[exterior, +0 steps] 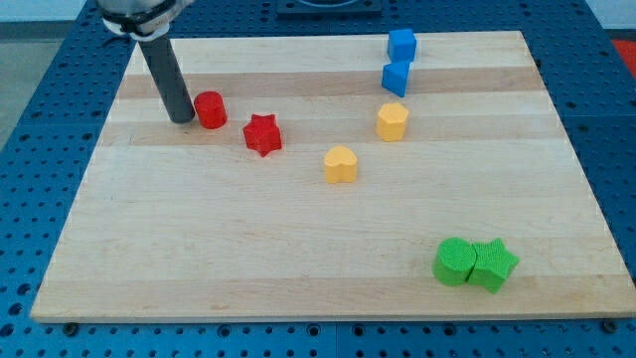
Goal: Push the red circle closer to red star
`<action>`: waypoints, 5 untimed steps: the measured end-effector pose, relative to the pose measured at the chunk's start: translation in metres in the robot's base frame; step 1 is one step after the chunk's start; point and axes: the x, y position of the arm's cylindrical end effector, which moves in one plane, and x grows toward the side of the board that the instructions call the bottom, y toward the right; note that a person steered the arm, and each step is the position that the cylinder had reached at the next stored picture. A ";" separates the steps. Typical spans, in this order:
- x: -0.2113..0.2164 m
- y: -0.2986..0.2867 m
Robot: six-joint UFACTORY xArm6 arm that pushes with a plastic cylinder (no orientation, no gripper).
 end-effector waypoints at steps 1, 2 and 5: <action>0.000 0.020; 0.000 0.045; -0.008 0.026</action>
